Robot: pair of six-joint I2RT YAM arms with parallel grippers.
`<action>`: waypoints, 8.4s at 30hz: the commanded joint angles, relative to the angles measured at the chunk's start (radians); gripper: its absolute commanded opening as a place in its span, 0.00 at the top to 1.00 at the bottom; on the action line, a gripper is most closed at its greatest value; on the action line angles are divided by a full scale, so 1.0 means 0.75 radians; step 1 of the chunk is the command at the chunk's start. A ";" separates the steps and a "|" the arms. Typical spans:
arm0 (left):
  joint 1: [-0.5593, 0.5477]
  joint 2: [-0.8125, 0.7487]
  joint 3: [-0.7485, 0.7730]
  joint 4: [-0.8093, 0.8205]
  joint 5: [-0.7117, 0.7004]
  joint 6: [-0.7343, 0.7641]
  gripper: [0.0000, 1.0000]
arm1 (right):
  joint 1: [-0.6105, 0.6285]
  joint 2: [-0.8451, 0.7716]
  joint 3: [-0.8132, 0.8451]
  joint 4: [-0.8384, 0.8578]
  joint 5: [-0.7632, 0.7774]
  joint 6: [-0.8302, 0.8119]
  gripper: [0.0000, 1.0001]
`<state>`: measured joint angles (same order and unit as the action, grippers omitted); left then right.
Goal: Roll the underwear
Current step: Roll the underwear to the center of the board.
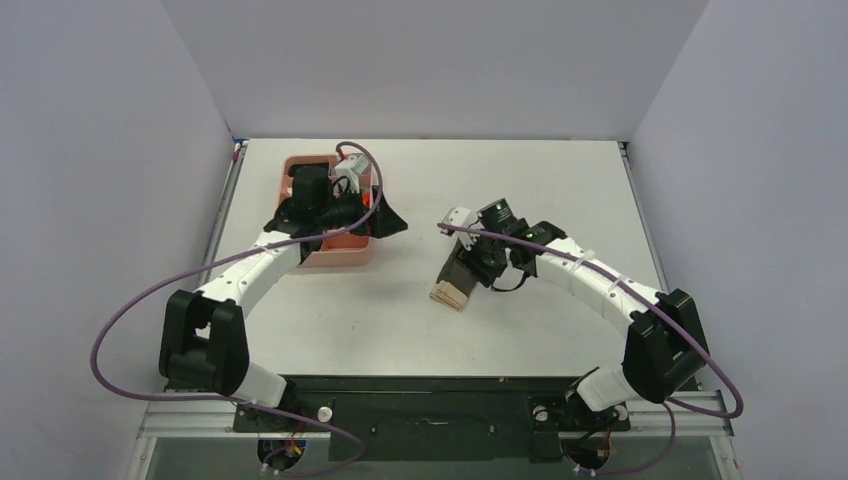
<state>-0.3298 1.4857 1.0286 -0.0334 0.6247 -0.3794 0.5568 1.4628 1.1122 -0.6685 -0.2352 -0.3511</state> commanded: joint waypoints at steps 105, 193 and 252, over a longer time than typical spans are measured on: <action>0.379 -0.321 -0.155 -0.403 0.312 0.726 0.04 | 0.088 0.481 0.202 -0.308 -0.666 -0.141 1.00; -1.021 0.458 0.079 -0.137 -0.458 1.205 1.00 | -0.236 1.038 0.613 -1.180 -1.015 -0.804 0.96; -0.942 0.966 0.870 -0.943 0.017 0.919 1.00 | -0.337 0.779 0.480 -0.417 -0.327 -0.007 0.65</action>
<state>-1.0435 2.1712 1.6619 -0.7155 0.5926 0.3012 0.2939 2.0350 1.4437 -1.0103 -0.5053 -0.3500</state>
